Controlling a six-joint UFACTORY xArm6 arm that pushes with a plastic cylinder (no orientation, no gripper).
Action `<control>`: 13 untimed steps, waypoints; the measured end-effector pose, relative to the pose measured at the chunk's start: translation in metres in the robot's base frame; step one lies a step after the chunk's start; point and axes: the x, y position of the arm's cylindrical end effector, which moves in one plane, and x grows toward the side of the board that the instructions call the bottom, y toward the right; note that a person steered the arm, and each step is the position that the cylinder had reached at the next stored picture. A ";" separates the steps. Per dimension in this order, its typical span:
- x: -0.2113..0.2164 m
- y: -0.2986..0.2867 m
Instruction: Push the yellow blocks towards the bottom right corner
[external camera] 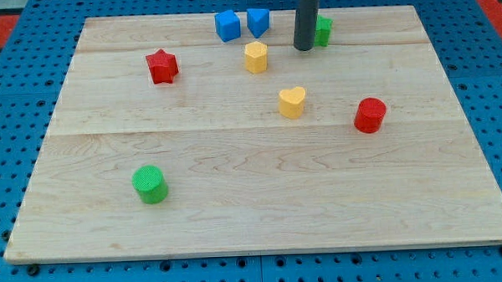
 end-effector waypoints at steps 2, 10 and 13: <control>0.004 -0.088; 0.249 0.080; 0.192 -0.096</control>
